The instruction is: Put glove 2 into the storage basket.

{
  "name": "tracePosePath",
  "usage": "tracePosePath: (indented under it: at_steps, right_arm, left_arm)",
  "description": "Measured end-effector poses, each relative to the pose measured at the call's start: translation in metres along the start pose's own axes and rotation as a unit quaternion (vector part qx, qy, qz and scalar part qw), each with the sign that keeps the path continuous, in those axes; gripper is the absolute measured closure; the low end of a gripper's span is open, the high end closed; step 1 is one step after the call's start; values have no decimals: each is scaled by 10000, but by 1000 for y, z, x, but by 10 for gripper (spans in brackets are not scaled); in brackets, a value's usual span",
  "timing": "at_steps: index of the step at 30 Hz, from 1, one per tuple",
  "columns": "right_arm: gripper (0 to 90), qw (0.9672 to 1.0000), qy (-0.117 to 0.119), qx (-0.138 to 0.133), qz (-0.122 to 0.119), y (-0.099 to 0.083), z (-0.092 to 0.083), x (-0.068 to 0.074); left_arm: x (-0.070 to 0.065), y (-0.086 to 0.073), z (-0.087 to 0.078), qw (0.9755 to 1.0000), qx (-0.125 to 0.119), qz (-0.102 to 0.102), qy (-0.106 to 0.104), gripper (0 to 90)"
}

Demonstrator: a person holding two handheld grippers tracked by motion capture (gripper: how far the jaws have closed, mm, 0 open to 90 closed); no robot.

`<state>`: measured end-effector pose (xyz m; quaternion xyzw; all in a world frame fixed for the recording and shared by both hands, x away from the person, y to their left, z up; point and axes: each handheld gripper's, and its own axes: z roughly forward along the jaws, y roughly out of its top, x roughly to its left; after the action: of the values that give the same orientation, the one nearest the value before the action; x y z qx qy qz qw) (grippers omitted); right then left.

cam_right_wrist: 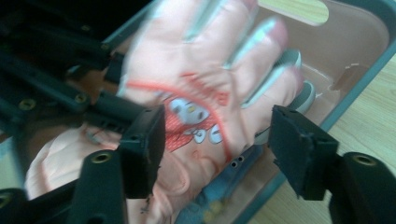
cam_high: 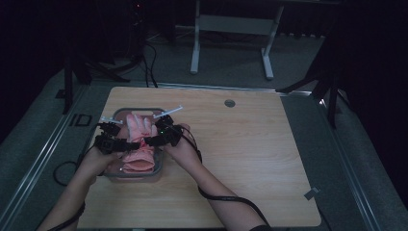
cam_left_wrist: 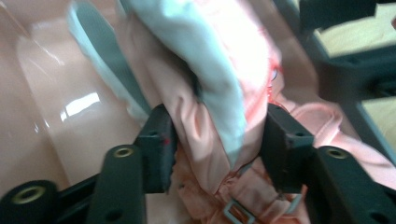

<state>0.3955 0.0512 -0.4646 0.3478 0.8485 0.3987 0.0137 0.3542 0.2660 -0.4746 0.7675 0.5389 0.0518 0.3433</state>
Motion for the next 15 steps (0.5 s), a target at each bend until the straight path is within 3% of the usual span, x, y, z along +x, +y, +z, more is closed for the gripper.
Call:
tracePosePath:
  at_steps: [2, 5, 8, 15]
  right_arm:
    - [297, 9999, 127, -70, 12, -1, -5, -3]
    - [204, 9993, 379, -56, -36, -6, -11, -10]
    - [206, 9986, 499, -132, 68, -11, -16, -17]
    - [192, 9980, 557, -310, 54, -20, -28, -26]
  left_arm:
    - [0, 1, -3, 9998, -153, -12, 81, 418]
    - [-1, 2, -9, 9994, -329, 139, 8, 333]
    - [-2, 3, -13, 9989, -410, 150, 137, 279]
    - [-3, 1, -21, 9970, -735, 148, 209, 218]
